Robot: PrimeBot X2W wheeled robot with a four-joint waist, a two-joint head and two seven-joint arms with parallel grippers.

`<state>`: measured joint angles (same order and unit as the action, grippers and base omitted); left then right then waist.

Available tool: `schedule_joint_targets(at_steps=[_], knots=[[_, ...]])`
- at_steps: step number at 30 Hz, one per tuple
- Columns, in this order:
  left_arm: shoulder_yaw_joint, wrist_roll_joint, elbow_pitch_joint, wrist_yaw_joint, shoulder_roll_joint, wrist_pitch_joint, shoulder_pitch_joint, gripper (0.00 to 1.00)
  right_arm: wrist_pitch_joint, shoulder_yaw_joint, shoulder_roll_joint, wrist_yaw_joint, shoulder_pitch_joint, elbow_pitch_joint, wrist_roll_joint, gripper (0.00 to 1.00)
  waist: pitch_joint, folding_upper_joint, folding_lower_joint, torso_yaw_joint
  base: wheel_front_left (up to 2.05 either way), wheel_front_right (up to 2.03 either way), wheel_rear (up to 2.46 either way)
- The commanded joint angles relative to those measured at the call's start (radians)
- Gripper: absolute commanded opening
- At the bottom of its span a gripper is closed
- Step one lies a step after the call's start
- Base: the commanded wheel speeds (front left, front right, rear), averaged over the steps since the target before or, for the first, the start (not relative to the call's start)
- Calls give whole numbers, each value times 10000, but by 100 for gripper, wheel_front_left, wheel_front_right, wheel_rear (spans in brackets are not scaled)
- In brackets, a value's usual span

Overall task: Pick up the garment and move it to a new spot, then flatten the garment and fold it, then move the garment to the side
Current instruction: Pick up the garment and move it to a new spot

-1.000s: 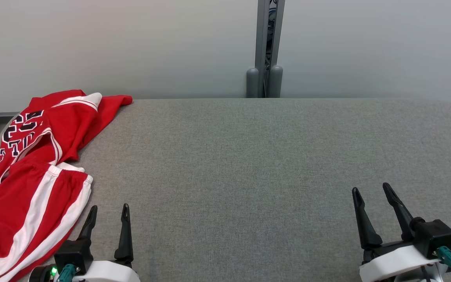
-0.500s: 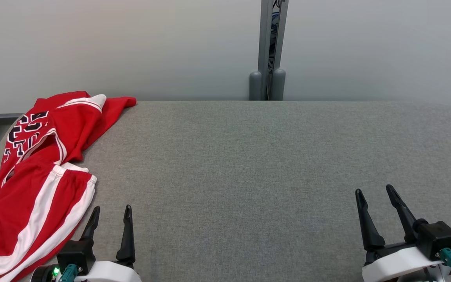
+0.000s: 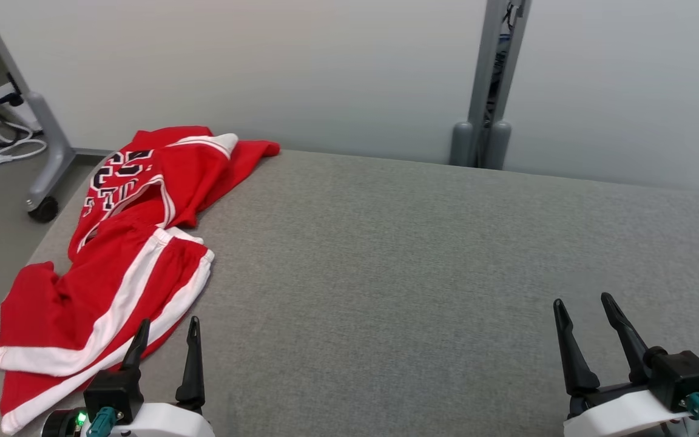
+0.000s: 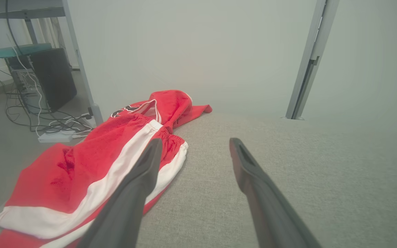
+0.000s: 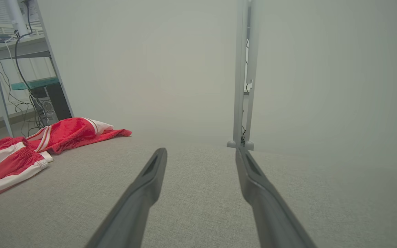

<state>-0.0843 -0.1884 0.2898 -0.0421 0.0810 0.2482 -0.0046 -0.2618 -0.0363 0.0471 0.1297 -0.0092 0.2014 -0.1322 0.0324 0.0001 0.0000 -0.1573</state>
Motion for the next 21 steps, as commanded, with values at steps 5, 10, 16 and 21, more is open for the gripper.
schedule_joint_targets(at_steps=[5, 10, 16, 21], knots=[[15, -109, -156, -71, 111, -14, -64, 100, -54, 40, 60, 18, 51, -111, -89, 100, -41, -1, 0, -1318, 0, 0, 0], [-12, -212, -264, -93, 138, -64, -18, 100, -54, 14, 63, 17, -33, -100, -97, 100, -166, -1, 0, -2203, 0, 0, 0], [-28, -316, -324, -60, 161, -103, -10, 100, -52, -8, 65, 17, -135, -99, -118, 100, -292, -1, 0, -2615, 0, 0, 0], [-6, -446, -401, 12, 226, -242, -129, 100, -52, -49, 63, 17, -171, -99, -94, 100, -417, -1, 0, -2686, 0, 0, 0]])
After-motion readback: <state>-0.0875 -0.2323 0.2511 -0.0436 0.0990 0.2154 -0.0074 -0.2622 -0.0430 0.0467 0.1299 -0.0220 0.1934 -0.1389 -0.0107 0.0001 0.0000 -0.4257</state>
